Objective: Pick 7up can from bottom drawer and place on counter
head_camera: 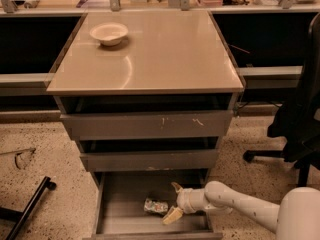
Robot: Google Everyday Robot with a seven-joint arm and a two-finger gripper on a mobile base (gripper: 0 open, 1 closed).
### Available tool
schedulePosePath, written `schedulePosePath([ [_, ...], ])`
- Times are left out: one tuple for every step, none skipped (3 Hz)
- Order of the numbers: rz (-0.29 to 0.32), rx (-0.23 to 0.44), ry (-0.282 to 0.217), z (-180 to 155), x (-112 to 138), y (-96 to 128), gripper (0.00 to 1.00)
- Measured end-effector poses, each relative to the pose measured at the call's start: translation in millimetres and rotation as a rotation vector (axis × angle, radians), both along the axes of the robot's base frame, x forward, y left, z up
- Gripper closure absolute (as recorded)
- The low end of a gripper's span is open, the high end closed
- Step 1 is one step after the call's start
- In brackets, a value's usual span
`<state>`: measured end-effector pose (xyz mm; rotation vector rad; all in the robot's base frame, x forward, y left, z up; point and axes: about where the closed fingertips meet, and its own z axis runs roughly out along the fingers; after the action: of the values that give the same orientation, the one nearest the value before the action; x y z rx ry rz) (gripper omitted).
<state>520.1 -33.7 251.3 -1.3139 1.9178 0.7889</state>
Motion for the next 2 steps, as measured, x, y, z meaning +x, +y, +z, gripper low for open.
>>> schedulePosePath([
  [0.011, 0.001, 0.011, -17, 0, 23, 0.00],
  [0.029, -0.034, 0.002, -33, 0, 49, 0.00],
])
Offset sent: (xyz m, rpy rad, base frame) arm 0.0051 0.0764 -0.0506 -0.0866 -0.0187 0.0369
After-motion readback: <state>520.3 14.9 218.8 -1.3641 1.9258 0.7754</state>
